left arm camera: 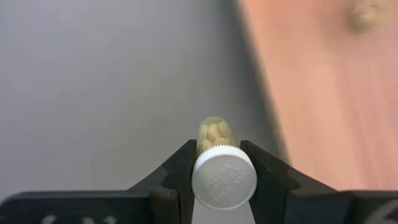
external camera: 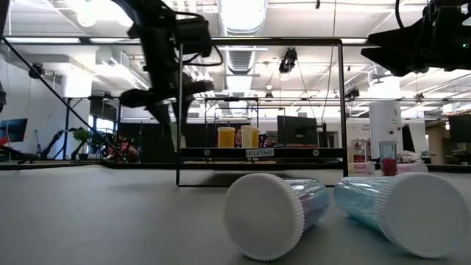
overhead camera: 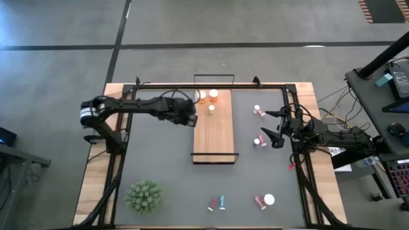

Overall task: Pick and place medicine bottles onto shelf by color
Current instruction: Put the bottom yellow pill bottle on the shelf aligned with the other yellow pill bottle

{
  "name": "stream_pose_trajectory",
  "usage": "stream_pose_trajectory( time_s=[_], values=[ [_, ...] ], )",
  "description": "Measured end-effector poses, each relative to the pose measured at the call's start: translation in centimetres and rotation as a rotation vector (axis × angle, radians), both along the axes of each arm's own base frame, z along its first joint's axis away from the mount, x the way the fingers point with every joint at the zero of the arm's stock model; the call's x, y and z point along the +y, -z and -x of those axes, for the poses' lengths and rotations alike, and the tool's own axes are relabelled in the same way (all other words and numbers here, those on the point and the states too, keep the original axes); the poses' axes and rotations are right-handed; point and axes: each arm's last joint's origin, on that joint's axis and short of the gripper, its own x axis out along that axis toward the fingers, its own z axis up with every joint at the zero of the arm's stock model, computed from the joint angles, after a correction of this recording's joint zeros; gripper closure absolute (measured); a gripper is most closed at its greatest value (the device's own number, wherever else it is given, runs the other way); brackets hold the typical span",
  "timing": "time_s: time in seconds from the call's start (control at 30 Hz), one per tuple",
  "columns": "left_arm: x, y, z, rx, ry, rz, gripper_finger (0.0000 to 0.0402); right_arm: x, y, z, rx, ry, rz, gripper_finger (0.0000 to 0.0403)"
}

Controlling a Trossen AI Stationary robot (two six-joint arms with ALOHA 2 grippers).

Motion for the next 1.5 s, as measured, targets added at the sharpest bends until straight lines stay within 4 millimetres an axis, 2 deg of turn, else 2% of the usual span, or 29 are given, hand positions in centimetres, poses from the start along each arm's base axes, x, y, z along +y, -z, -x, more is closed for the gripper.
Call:
stream_pose_trajectory(
  time_s=[0.23, 0.53, 0.7, 0.9, 1.5],
  values=[
    [1.1, -1.4, -2.3, 0.005, 0.132, -0.062, 0.0311, 0.0, 0.0, 0.0, 0.0, 0.0, 0.0, 0.0053],
    [2.6, -1.0, -5.4, 0.082, 0.319, -0.134, 0.0312, 0.0, 0.0, 0.0, 0.0, 0.0, 0.0, 0.0053],
    [3.1, -1.6, -6.4, 0.096, 0.387, -0.156, 0.0312, 0.0, 0.0, 0.0, 0.0, 0.0, 0.0, 0.0053],
    [3.4, -1.7, -6.9, 0.095, 0.473, -0.204, 0.0312, 0.0, 0.0, 0.0, 0.0, 0.0, 0.0, 0.0053],
    [3.7, -0.7, -6.5, 0.124, 0.462, -0.206, 0.0302, 0.0, 0.0, 0.0, 0.0, 0.0, 0.0, 0.0053]
  ],
)
